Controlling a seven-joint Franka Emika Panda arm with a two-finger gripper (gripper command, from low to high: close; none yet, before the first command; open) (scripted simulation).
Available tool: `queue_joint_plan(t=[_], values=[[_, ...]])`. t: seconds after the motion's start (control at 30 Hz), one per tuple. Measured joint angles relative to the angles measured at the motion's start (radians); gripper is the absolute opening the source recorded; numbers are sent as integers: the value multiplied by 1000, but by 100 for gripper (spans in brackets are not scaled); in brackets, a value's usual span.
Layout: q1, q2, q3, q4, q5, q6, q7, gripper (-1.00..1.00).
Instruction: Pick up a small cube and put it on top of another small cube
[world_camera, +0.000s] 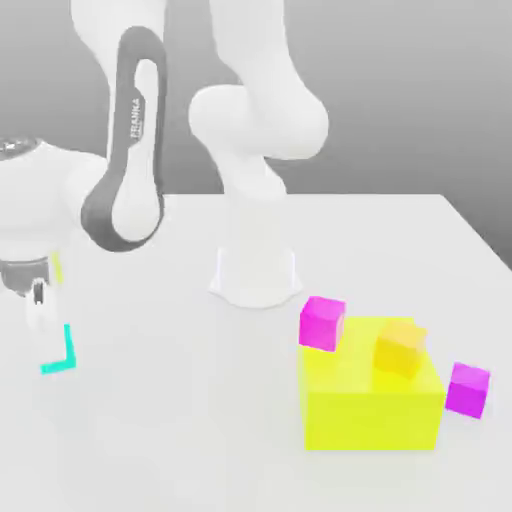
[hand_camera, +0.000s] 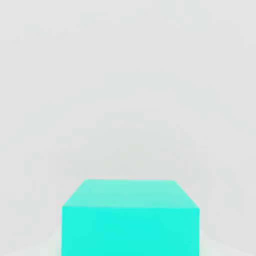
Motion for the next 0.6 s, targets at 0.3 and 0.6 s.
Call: queue_joint_plan(t=[0.3,0.6], values=[[338,-245,237,12,31,-241,229,-100],[558,-326,497,-4,59,-313,406,-100]])
